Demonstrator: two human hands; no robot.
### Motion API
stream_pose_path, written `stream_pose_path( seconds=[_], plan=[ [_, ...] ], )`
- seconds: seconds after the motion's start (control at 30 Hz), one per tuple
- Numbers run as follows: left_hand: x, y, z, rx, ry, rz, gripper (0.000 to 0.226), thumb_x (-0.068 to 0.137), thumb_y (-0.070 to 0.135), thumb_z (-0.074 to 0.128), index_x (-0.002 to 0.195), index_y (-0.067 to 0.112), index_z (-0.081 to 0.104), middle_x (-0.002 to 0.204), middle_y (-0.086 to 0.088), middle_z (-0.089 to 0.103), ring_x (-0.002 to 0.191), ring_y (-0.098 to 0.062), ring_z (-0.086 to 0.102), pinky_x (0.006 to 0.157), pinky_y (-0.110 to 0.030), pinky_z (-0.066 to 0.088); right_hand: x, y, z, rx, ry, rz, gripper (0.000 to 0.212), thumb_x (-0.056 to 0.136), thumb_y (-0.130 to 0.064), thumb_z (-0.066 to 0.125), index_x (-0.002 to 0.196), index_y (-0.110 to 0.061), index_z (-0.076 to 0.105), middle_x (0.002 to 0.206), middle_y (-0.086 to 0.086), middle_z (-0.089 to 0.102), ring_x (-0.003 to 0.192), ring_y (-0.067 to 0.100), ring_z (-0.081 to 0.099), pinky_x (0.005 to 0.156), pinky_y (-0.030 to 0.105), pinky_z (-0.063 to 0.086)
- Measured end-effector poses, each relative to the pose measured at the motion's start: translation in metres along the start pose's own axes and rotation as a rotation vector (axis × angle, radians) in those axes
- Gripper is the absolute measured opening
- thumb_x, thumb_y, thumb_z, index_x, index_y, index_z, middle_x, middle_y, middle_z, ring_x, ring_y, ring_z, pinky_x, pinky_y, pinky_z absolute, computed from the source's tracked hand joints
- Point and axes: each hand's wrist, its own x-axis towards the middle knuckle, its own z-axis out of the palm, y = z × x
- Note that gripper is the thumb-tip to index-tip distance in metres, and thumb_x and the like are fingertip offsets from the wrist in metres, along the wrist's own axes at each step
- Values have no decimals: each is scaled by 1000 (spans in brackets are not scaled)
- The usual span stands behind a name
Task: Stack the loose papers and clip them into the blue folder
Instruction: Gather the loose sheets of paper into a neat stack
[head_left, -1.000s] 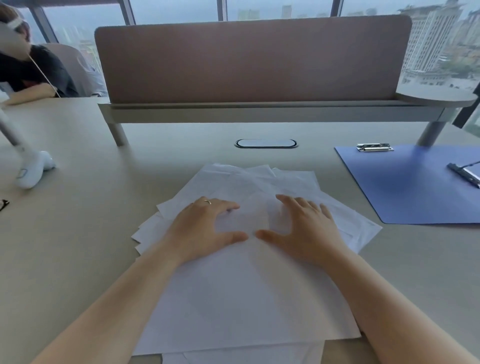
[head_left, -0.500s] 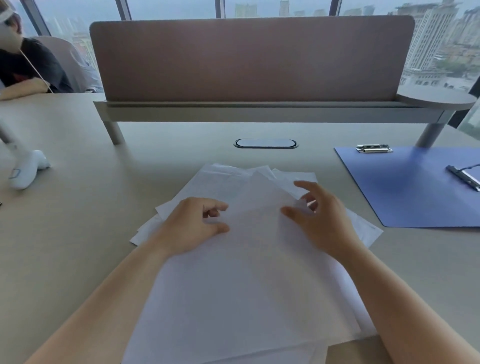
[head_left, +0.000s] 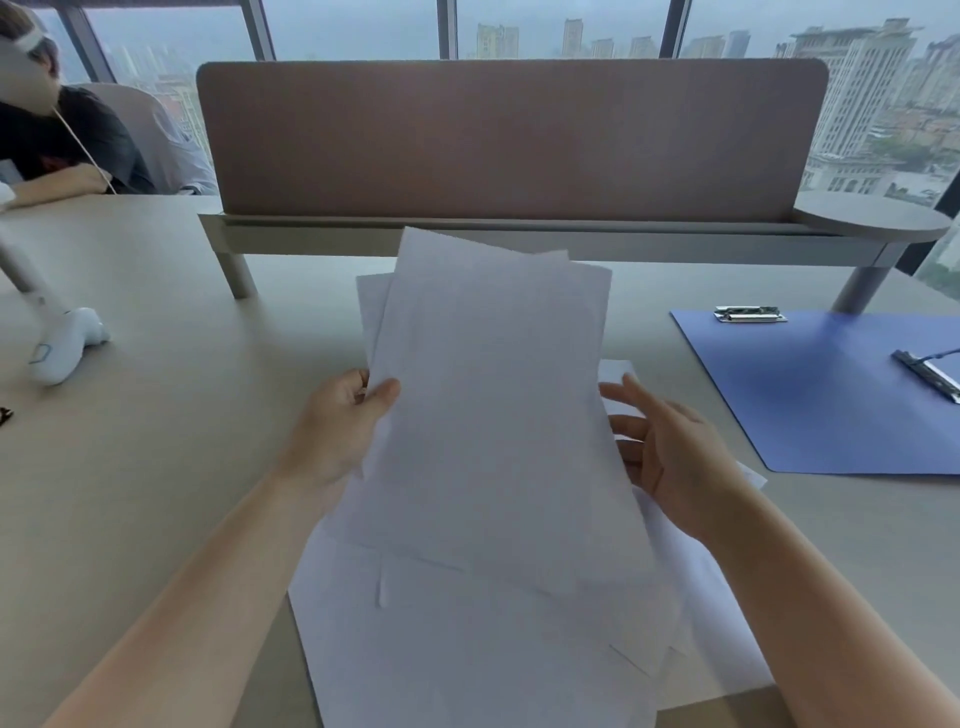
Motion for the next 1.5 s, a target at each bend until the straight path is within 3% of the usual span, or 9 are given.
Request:
stream_pose_path(
  seconds=[0.1,0.27,0.43,0.6,0.77,0.9,1.03,1.3,1.5],
  plan=[
    [-4,4,7,-146,-77,-75,21,98,15,55,114,6,66,102,-15,75,86,-28,72,77,-46,57,-4,9,10,-123,5,-39,21,99,-16,57,104,-11,77,98,15,78,80,27,75,75,40,60],
    [-13,8,12,-41,-235,-86,24,99,23,53,120,18,65,110,1,75,101,-18,71,86,-35,56,-10,12,20,-133,51,-61,27,102,-15,52,92,-14,78,93,12,79,76,24,75,71,38,61],
    [-17,9,19,0,-139,-98,23,97,29,56,103,14,74,93,-3,78,81,-18,75,65,-29,58,-17,4,23,-16,84,-80,25,101,-22,54,93,-17,77,85,2,80,71,16,75,72,35,59],
    [-1,6,10,-407,19,-234,26,96,19,55,115,6,67,76,-3,76,60,-16,72,58,-29,59,-17,2,28,-68,82,-151,35,104,-36,46,92,-22,76,93,-7,79,91,10,74,82,29,57],
    [5,3,-4,-798,51,-383,12,91,12,60,92,4,70,64,0,67,40,-6,59,38,-15,47,-6,16,11,-1140,124,-234,71,83,-71,55,142,-31,49,146,-6,50,139,16,42,110,32,33],
    [6,-2,-7,-931,-42,-308,81,21,-1,94,96,3,63,81,-6,66,46,-8,51,44,-17,46,-6,21,14,-1457,64,-149,119,61,-93,49,157,-31,17,162,-1,24,151,21,17,123,40,12],
    [0,5,3,-885,-9,-343,14,73,1,69,80,8,60,65,-1,58,38,-8,49,40,-16,41,4,19,15,-1484,166,-146,131,50,-100,45,157,-29,18,158,3,31,147,26,25,120,44,19],
    [-6,5,13,-621,-32,-336,23,98,10,50,114,5,65,79,-5,77,62,-17,74,48,-26,57,16,5,18,-1573,199,-99,125,42,-99,54,143,-26,40,137,4,45,131,28,41,102,42,33],
    [-2,5,15,-627,-10,-283,34,96,6,49,128,5,60,92,-5,78,77,-17,75,58,-28,60,23,-4,6,-1264,186,3,118,44,-73,84,144,-25,42,138,2,50,129,24,51,96,37,41]
  ],
)
